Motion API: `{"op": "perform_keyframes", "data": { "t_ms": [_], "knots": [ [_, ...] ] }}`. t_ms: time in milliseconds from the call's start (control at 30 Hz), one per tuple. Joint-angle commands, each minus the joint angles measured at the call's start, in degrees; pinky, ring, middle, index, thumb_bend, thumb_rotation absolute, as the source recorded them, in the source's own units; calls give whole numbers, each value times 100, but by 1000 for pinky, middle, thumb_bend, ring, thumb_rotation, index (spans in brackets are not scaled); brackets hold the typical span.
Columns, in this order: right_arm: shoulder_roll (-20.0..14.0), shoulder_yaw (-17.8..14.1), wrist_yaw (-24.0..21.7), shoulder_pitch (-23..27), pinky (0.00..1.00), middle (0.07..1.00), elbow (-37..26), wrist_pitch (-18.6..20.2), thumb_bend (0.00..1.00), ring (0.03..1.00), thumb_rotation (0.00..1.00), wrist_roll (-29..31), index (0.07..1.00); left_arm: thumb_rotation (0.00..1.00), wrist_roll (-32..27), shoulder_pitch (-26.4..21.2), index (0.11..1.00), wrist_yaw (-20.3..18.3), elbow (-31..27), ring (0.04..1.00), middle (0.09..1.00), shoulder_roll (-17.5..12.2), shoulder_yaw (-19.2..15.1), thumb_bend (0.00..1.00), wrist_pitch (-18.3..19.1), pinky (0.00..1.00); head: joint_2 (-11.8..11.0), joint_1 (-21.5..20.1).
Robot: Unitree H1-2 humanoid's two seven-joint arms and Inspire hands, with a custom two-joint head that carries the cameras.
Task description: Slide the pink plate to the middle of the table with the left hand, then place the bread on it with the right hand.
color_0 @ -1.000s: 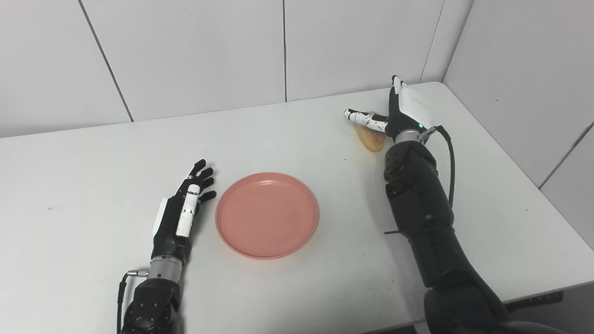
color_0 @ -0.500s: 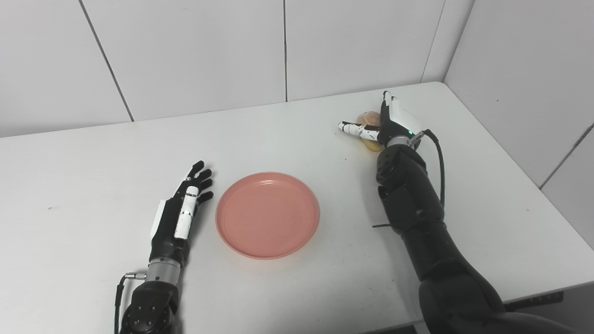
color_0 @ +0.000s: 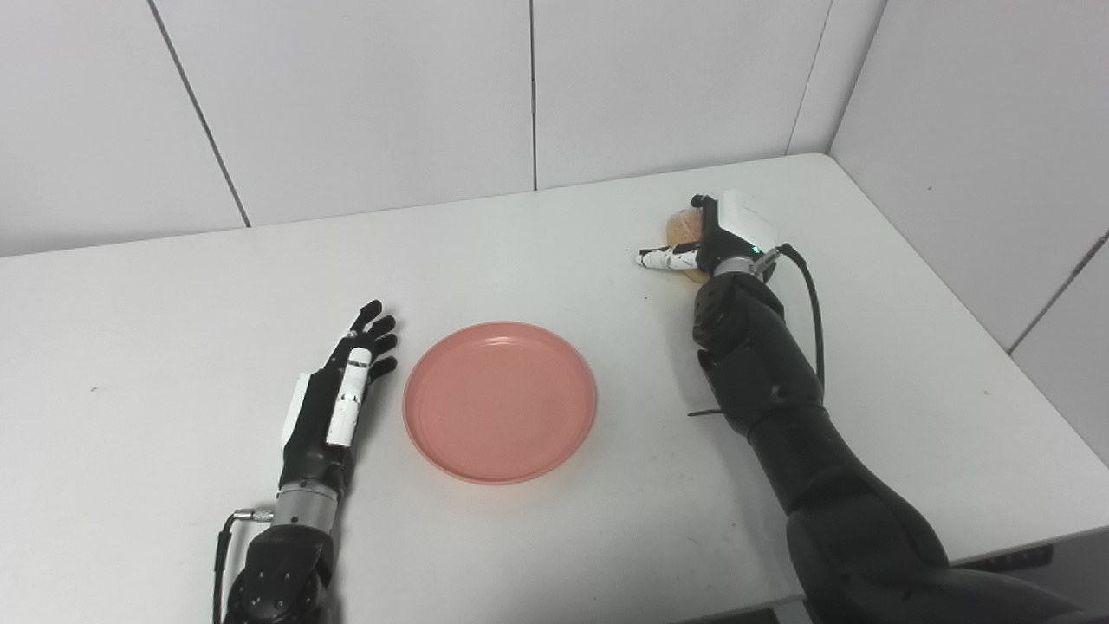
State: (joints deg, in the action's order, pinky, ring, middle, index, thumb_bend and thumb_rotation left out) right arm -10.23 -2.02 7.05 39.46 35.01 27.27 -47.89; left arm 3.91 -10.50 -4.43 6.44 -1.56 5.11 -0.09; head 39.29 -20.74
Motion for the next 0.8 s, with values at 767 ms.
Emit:
{"op": "perform_keyframes", "data": {
  "t_ms": [767],
  "knots": [
    [-306,283,-184,333,282,433,-408,-35,513,341,1,306,539,1000,105,-148,878,89,-71,876,886,71,61,320,-54,834,-7,139]
  ]
}}
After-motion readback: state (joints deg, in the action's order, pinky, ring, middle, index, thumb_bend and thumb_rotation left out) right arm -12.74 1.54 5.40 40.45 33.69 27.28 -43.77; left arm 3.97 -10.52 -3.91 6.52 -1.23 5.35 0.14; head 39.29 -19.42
